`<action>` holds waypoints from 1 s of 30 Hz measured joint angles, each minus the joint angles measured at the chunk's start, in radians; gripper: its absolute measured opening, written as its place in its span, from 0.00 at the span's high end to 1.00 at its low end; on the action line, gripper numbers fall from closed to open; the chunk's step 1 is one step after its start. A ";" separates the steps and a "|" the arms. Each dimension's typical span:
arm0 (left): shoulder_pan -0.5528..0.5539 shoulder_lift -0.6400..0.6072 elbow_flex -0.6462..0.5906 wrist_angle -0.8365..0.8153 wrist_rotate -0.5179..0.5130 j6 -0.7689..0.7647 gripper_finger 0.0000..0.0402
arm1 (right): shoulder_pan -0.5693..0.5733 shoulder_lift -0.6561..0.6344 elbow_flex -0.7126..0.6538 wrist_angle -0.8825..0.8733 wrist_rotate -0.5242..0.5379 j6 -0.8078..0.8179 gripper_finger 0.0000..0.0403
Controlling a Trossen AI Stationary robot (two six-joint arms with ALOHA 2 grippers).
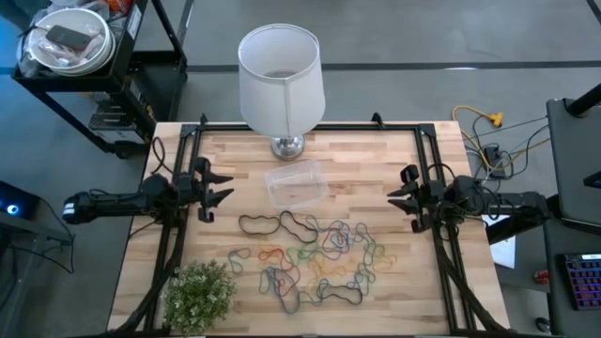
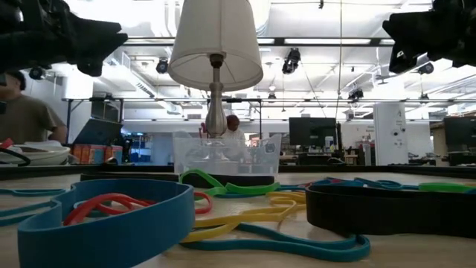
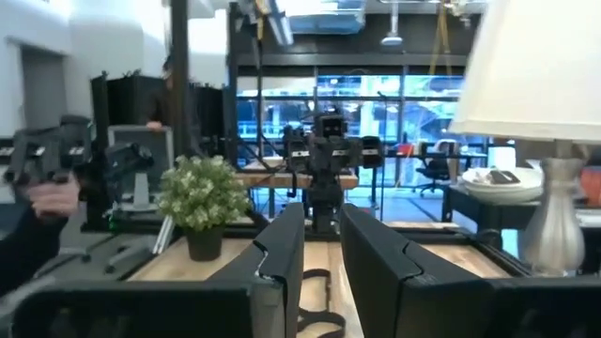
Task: Pick and place rubber bands into bin
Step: Put the black rubber band into the transparent container
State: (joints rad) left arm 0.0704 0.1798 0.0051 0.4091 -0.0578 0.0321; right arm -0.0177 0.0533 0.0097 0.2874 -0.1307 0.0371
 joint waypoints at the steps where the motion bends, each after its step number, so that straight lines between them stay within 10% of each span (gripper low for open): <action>1: 0.000 0.000 0.000 -0.001 0.000 0.013 0.65 | 0.000 0.010 0.000 0.008 -0.014 -0.011 0.83; 30: 0.000 0.204 0.081 0.045 0.079 0.098 0.65 | 0.000 0.271 0.000 0.243 -0.262 -0.318 0.83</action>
State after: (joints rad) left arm 0.0700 0.3839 0.0862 0.4546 0.0213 0.1298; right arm -0.0174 0.3246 0.0097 0.5304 -0.3931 -0.2808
